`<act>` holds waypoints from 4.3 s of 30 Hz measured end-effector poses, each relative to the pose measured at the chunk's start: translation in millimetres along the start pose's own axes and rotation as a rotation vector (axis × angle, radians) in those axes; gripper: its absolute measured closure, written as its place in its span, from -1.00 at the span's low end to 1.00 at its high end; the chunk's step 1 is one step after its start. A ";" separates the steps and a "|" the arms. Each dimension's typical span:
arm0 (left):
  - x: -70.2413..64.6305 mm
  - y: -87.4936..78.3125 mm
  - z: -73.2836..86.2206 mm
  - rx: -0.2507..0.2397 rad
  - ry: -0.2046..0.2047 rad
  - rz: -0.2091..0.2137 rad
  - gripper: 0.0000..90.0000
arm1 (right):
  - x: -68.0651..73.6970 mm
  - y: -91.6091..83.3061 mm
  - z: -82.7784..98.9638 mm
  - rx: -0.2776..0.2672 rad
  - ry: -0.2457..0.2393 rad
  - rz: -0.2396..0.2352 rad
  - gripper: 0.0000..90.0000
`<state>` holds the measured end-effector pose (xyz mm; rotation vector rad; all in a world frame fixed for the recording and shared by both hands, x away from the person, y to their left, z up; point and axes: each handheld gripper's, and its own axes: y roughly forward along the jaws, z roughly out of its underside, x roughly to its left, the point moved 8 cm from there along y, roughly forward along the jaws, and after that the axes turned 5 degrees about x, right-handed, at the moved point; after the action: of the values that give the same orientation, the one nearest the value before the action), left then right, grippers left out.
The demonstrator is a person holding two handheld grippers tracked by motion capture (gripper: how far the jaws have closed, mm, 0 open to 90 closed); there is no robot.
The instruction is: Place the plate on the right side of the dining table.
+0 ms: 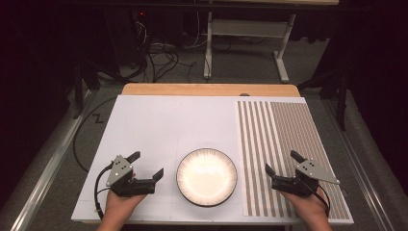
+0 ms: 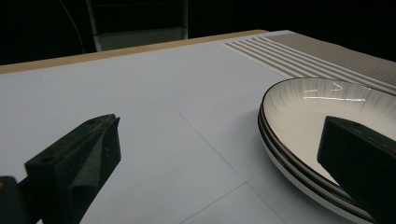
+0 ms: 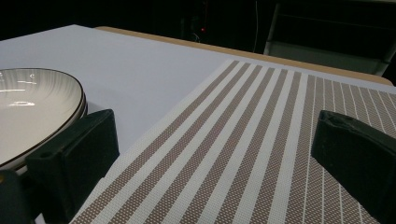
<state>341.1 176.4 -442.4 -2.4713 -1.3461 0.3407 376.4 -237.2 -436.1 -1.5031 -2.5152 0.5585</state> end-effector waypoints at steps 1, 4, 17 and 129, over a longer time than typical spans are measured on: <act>0.0 0.0 0.0 0.000 0.000 0.000 -1.00 | -0.2 0.0 0.2 0.001 0.002 0.001 -0.96; -0.2 -0.2 -0.4 -0.004 -0.001 0.001 -1.00 | -0.8 0.1 0.6 0.004 0.006 0.002 -0.96; 0.5 -0.8 -1.3 -0.008 -0.002 -0.001 -1.00 | -1.6 0.3 1.3 0.008 0.010 0.006 -0.95; -0.3 -3.0 -5.4 -0.027 0.009 -0.001 -1.00 | 107.5 20.3 0.1 0.367 -0.252 -0.307 1.00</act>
<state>340.5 176.9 -436.3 -2.4912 -1.3572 0.3133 340.9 -134.6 -450.1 -0.9481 -2.5624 1.1369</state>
